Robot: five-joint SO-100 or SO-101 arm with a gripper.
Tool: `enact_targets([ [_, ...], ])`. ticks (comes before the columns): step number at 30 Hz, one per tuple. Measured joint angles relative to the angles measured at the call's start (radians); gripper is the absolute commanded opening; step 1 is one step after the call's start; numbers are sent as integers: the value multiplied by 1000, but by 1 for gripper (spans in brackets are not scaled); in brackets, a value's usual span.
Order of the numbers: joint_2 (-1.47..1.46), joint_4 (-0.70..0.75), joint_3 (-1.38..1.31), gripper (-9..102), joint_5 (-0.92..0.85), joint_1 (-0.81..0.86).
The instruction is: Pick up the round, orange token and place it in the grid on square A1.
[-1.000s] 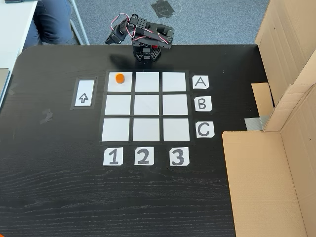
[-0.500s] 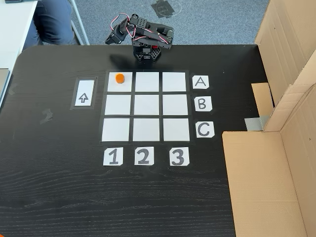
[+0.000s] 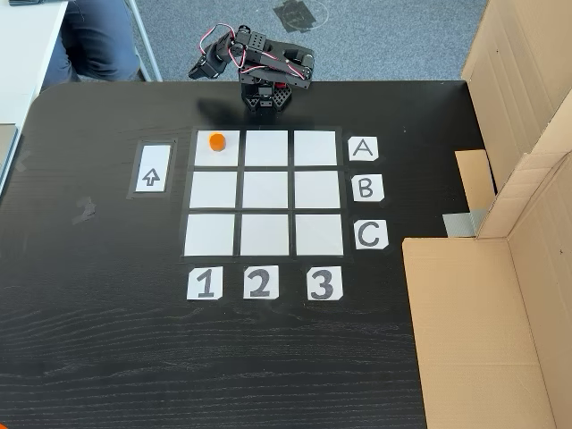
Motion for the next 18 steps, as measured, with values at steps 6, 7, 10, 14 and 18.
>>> enact_targets([
  [6, 0, 3, 0, 0, 0, 0],
  [7, 0, 3, 0, 0, 0, 0],
  [10, 0, -8, 0, 0, 0, 0],
  [14, 0, -34, 0, 0, 0, 0],
  [18, 0, -34, 0, 0, 0, 0],
])
